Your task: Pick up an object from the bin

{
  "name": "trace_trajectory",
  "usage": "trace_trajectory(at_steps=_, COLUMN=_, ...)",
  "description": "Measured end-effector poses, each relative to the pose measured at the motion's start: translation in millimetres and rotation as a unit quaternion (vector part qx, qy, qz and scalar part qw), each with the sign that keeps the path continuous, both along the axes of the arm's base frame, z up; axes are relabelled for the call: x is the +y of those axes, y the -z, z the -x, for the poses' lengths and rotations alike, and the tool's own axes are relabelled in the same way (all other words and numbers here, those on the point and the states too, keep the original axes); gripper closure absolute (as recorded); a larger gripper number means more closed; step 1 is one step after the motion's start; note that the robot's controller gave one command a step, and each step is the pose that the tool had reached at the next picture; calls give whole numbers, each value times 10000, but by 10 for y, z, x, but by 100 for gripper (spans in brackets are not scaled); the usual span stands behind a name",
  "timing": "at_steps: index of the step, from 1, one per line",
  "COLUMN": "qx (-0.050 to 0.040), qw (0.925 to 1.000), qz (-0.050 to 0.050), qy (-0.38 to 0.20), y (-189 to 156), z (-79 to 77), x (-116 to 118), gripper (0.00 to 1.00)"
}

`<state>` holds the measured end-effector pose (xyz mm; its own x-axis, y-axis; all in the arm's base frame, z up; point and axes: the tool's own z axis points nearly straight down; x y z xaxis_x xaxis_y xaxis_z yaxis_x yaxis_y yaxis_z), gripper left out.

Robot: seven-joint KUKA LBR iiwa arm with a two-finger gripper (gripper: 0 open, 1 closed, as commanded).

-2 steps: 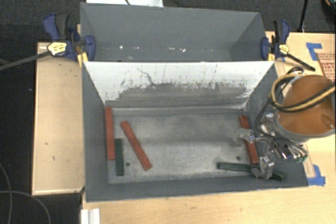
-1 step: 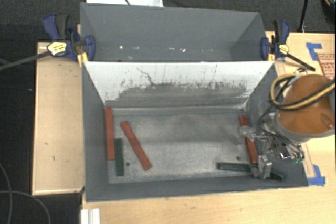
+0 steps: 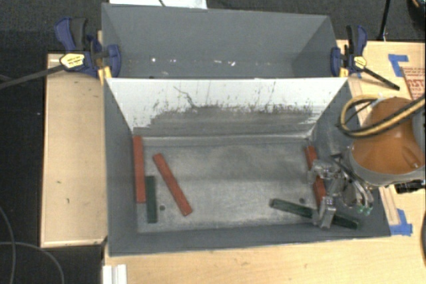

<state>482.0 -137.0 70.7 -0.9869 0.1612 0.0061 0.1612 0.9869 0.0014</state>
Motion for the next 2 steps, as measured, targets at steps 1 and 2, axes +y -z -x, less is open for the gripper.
trace_trajectory(at_steps=1, qx=7, qw=9980, qz=2, qy=635, y=-1, z=32, x=253, gripper=0)
trace_trajectory(at_steps=2, qx=-37, qw=9994, qz=4, qy=351, y=0, z=-100, x=721, gripper=0)
